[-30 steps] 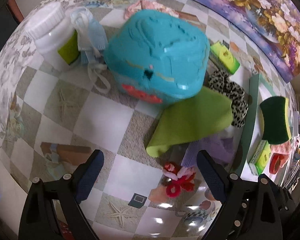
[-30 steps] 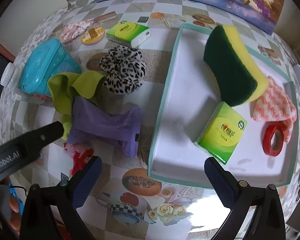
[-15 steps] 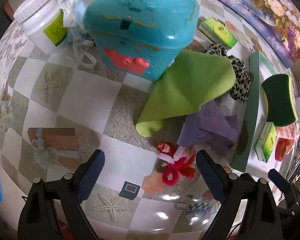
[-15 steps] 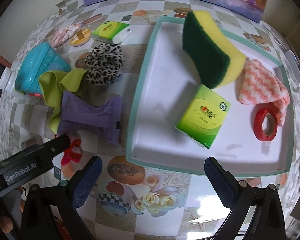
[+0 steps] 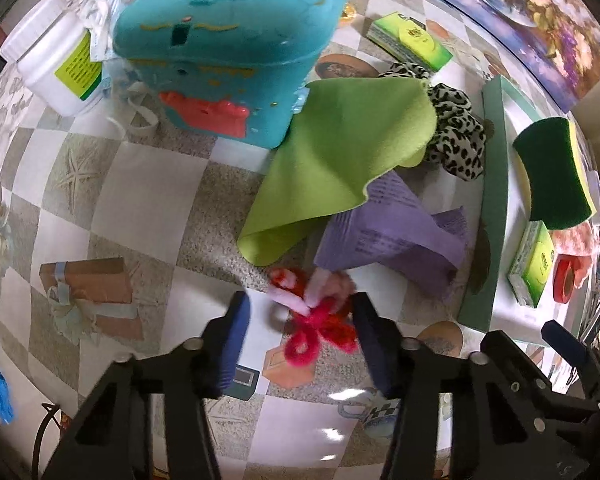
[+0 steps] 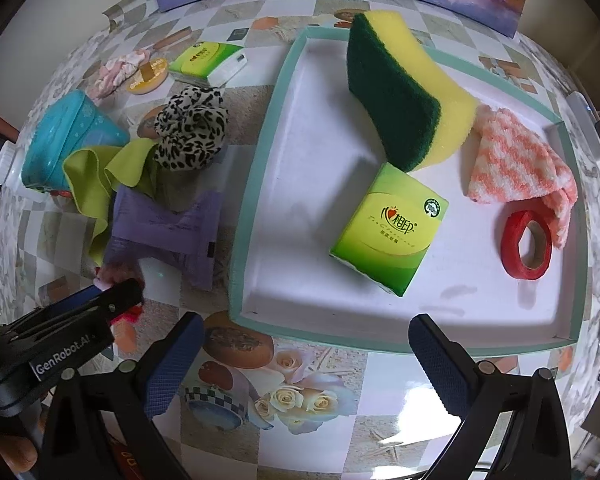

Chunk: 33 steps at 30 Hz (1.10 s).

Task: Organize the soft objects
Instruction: 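Move the left tool to the pile and grasp the red-and-pink plush toy, then grasp the purple cloth pouch with the right tool while the left tool holds the plush toy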

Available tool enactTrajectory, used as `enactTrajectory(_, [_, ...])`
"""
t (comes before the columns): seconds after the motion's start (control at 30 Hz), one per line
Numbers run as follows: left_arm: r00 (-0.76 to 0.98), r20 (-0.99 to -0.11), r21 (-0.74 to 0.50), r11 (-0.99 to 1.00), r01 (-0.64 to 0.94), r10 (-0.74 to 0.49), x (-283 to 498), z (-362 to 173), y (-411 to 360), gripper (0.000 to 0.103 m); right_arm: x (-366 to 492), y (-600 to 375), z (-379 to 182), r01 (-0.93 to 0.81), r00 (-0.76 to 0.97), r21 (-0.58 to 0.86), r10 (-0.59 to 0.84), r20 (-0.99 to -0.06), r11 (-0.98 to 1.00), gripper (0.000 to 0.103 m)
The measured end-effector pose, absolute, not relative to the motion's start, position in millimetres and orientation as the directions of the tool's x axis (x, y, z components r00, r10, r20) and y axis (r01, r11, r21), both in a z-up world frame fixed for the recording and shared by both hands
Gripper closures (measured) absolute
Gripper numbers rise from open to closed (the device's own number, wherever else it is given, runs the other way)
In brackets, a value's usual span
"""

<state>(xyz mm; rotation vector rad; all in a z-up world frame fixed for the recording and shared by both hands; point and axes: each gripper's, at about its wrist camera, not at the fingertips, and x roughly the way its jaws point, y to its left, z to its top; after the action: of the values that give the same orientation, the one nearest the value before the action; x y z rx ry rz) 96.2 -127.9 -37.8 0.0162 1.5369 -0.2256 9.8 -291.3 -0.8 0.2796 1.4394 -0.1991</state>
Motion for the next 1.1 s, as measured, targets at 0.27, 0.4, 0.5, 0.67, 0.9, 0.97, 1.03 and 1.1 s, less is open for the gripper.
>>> enactTrajectory(0.27, [0.008, -0.983, -0.183, 0.973, 0.141, -0.186, 95.3, -36.7, -127.4, 0.072, 12.0, -294.9, -4.0, 0.308, 0.118, 0.074, 0.039, -0.992, 0.949, 0.000])
enactTrajectory(0.4, [0.000, -0.976, -0.216, 0.970, 0.111, -0.217, 97.8, -39.6, -118.4, 0.073, 14.1, -293.1, -3.2, 0.303, 0.129, 0.073, 0.035, -0.991, 0.950, 0.000])
enactTrajectory(0.5, [0.007, -0.973, -0.228, 0.969, 0.093, -0.229, 99.0, -38.5, -112.0, 0.073, 17.2, -290.3, 2.0, 0.286, 0.150, 0.072, 0.029, -0.988, 0.955, 0.000])
enactTrajectory(0.67, [0.034, -0.965, -0.256, 0.963, 0.084, -0.259, 97.6, -26.0, -101.5, 0.073, 22.0, -280.1, 12.5, 0.244, 0.189, 0.080, 0.034, -0.981, 0.967, 0.000])
enactTrajectory(0.9, [0.075, -0.952, -0.295, 0.955, 0.033, -0.297, 94.8, -7.3, -67.6, 0.073, 28.5, -262.3, 24.8, 0.166, 0.281, 0.105, 0.055, -0.958, 0.981, 0.000])
enactTrajectory(0.97, [0.095, -0.946, -0.310, 0.951, 0.014, -0.310, 93.7, 0.3, -58.6, 0.073, 33.2, -253.4, 25.6, 0.118, 0.307, 0.117, 0.076, -0.949, 0.986, 0.000])
enactTrajectory(1.03, [0.111, -0.941, -0.323, 0.946, -0.006, -0.320, 95.5, 8.2, -50.1, 0.073, 38.4, -244.1, 26.3, 0.076, 0.324, 0.122, 0.092, -0.942, 0.990, 0.000])
enactTrajectory(1.1, [0.125, -0.939, -0.325, 0.945, -0.029, -0.319, 97.3, 12.7, -41.5, 0.073, 43.6, -233.5, 24.3, 0.041, 0.334, 0.118, 0.098, -0.938, 0.992, 0.000])
